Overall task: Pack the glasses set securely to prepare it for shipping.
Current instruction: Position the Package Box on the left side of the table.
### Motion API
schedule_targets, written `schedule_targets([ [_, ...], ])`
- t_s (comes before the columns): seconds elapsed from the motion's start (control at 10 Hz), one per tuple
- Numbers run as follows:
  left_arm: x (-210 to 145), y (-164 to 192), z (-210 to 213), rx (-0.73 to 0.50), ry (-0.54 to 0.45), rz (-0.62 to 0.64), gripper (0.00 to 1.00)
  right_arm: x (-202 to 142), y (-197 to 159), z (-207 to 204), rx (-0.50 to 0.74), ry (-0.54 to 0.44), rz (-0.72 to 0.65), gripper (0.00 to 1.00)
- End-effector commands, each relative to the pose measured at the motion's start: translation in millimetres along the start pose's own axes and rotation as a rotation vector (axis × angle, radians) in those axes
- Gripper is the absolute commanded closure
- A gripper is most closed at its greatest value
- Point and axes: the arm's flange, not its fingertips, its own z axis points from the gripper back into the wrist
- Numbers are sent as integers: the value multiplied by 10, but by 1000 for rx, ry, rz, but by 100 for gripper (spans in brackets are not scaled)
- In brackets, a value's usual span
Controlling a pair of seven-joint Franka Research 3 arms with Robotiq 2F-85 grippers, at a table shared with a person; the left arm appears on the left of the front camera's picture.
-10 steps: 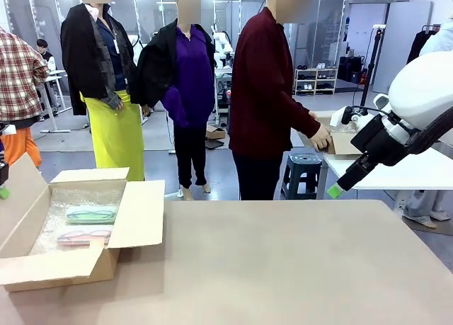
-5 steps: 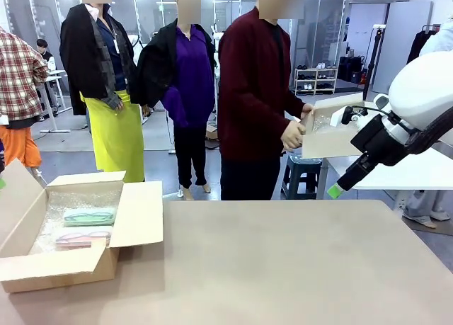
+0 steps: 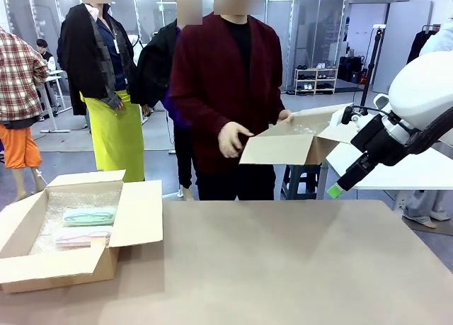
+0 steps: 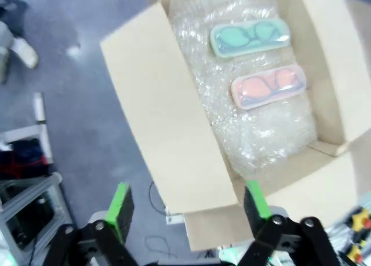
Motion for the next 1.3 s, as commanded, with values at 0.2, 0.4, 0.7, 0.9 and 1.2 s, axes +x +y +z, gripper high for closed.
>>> schedule_targets([
  [0.2, -242, -382, 192, 11, -41, -96, 0, 18, 40, 3, -5, 10, -19, 0],
  [0.4, -128, -171, 294, 16, -45, -39, 0, 18, 40, 3, -5, 10, -19, 0],
  [0.7, -128, -171, 294, 16, -45, -39, 0, 18, 40, 3, -5, 10, -19, 0],
  [0.9, -128, -171, 294, 16, -45, -39, 0, 18, 40, 3, -5, 10, -19, 0],
  [1.2, -128, -171, 294, 16, -45, -39, 0, 18, 40, 3, -5, 10, -19, 0],
])
